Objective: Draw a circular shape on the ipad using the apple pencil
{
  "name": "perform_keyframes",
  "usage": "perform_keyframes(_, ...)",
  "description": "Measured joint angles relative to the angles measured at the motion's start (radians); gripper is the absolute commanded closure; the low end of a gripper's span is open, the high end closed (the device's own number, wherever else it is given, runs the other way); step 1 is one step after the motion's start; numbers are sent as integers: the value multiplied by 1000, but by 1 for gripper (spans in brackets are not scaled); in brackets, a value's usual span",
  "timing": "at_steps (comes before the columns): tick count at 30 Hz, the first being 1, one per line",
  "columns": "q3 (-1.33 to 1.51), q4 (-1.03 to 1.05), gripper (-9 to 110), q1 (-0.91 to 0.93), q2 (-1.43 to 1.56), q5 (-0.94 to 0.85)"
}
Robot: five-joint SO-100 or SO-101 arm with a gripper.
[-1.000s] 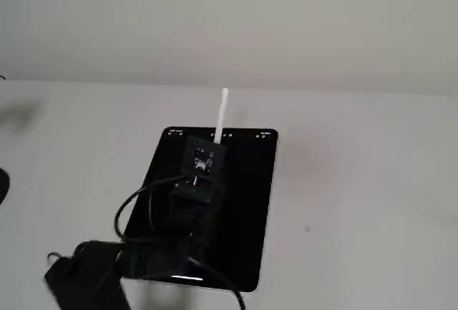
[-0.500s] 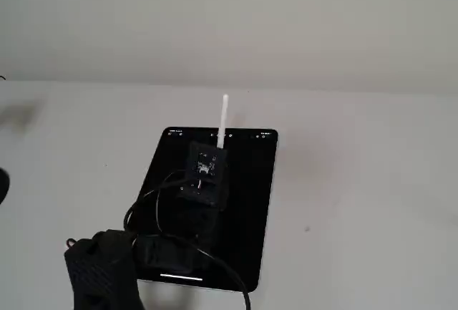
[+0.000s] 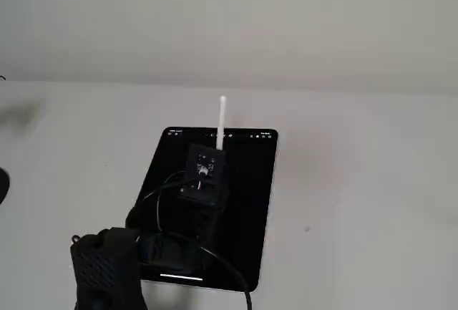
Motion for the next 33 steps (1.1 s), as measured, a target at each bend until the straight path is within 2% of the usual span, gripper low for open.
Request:
perform_keyframes(15, 80, -60, 102, -89, 20, -6)
perform_keyframes(33, 230, -74, 102, -28, 106, -71)
